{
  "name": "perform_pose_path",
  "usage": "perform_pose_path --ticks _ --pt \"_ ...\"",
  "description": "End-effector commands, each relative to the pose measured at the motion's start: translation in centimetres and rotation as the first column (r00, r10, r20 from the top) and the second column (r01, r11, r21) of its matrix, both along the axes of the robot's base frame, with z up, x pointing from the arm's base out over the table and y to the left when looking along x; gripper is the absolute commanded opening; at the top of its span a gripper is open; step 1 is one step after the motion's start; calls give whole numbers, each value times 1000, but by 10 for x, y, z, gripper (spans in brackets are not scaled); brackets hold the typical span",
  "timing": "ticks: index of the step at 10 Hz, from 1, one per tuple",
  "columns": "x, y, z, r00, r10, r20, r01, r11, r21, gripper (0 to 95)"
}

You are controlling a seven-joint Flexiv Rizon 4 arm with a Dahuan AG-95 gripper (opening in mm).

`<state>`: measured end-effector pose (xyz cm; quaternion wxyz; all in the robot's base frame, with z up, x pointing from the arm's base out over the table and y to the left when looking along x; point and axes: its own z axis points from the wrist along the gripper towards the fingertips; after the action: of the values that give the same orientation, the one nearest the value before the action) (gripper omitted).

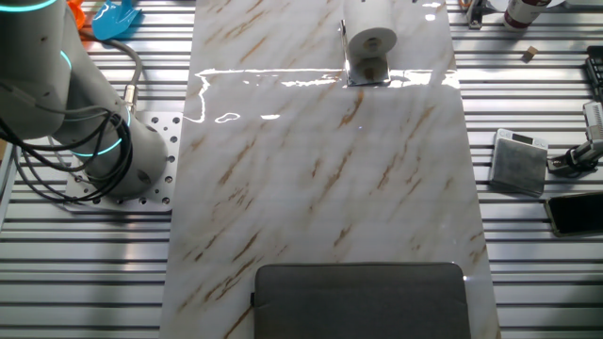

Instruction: Take the roll of paper down from the shelf

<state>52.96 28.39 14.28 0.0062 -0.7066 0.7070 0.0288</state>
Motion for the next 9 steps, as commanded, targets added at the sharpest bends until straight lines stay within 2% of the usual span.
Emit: perform_pose_path --ticks 1,3,4,6,8,9 --pt "-1 0 0 1000 13 2 -13 1000 7 950" --pt "-1 0 0 999 48 6 -48 998 38 950" --pt "-1 0 0 997 77 8 -77 996 38 950" --pt "-1 0 0 997 71 2 -71 997 32 950" --pt "-6 2 -3 999 40 -2 -40 999 15 950" --pt "-12 5 -7 1000 10 -3 -10 1000 4 950"
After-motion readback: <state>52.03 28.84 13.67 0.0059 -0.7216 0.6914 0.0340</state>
